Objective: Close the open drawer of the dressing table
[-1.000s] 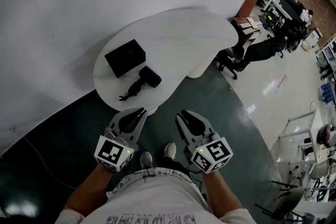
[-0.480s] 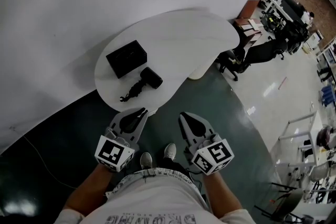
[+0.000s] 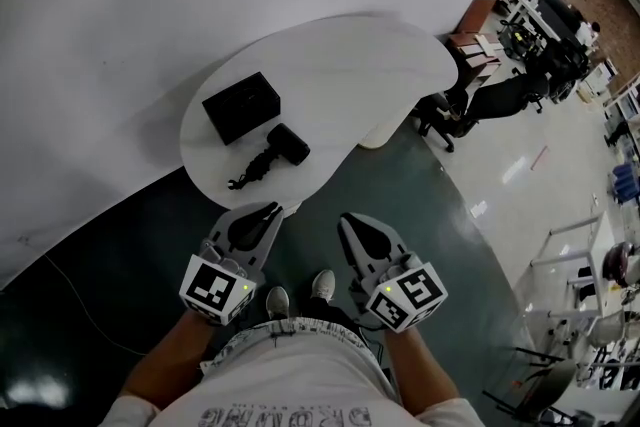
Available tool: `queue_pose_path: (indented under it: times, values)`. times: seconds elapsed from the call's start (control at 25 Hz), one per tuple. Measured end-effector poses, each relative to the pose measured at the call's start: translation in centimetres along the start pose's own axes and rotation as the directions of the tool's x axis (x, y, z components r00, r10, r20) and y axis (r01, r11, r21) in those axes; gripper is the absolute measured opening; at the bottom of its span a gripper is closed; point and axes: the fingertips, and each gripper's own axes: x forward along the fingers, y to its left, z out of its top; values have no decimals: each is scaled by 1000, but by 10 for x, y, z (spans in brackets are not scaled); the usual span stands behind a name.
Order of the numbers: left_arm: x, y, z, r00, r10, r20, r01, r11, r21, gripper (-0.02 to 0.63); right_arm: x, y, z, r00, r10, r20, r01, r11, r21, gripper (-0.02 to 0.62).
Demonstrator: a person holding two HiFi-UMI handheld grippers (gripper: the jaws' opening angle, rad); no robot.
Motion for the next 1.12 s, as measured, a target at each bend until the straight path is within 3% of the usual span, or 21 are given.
queue_pose_path:
  times: [1.12]
  values:
    - [4, 6, -18, 999, -3, -41, 3, 1000, -18, 40, 14, -4, -24, 998, 8, -64, -8, 1000, 2, 6]
